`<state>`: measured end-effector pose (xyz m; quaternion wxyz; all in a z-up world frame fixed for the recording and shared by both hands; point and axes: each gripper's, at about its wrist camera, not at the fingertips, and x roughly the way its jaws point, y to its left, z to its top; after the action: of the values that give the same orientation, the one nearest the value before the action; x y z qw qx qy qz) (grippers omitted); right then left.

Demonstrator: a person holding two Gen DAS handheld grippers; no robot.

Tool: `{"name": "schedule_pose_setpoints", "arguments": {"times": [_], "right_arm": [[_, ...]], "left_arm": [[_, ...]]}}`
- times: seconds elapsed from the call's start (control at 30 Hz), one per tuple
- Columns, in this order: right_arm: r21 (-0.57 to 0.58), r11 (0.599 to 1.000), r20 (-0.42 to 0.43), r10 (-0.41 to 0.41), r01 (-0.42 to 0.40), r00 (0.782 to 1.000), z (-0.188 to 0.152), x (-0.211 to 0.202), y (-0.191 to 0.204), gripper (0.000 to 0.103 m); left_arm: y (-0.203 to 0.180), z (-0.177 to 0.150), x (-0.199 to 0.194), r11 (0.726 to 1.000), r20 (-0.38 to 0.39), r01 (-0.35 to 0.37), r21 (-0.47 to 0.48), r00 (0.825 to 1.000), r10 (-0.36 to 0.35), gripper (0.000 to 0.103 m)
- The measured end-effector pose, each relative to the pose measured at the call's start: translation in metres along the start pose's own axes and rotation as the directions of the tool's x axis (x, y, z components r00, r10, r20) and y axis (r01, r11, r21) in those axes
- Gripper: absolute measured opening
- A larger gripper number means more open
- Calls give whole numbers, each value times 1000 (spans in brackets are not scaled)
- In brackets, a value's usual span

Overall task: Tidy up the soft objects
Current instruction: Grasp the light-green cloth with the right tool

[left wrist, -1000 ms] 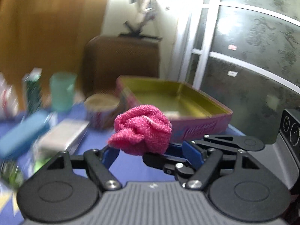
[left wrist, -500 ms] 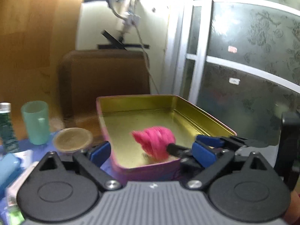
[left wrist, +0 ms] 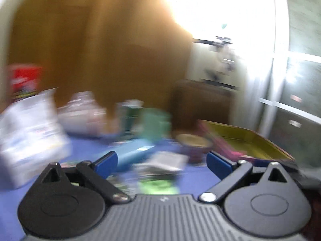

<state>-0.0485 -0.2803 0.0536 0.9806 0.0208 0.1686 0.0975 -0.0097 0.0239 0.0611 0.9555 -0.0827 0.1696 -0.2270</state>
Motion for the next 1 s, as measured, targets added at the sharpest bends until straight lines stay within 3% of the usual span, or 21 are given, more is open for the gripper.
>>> {"name": "schedule_pose_setpoints", "arguments": {"times": [0.1,0.17,0.33,0.5,0.6,0.77,0.87,1.0], "right_arm": [[-76,992,-60,98,-102,993,-7,9,38,72],[-99,982,-99,151,-161,983,-11,17,54,72],[-138,966,-186,190,-217,964,-20,33,80,72],[-126,968,-230,183,-215,956,-27,37,83,72],[-124,969,-234,183,-216,955,-25,37,84,72],[-161,957,-235,199,-240,951,-23,43,94,72],[-183,949,-252,207,-257,945,-19,56,102,72],[-195,956,-277,161,-220,947,-14,83,102,72]], "left_arm": [[46,-2,-15,986,1,-142,-84,990,142,98],[62,-5,-17,976,-19,-191,-103,982,190,98],[58,-19,-4,982,-74,-173,-71,983,168,98],[46,-24,3,991,-54,-127,-30,991,125,98],[64,-24,4,984,-53,-130,-122,991,124,98],[99,-29,-2,942,-42,-128,-310,992,121,97],[99,-30,-2,945,-36,-116,-306,993,110,97],[86,-29,3,966,-57,-91,-241,995,80,97]]}}
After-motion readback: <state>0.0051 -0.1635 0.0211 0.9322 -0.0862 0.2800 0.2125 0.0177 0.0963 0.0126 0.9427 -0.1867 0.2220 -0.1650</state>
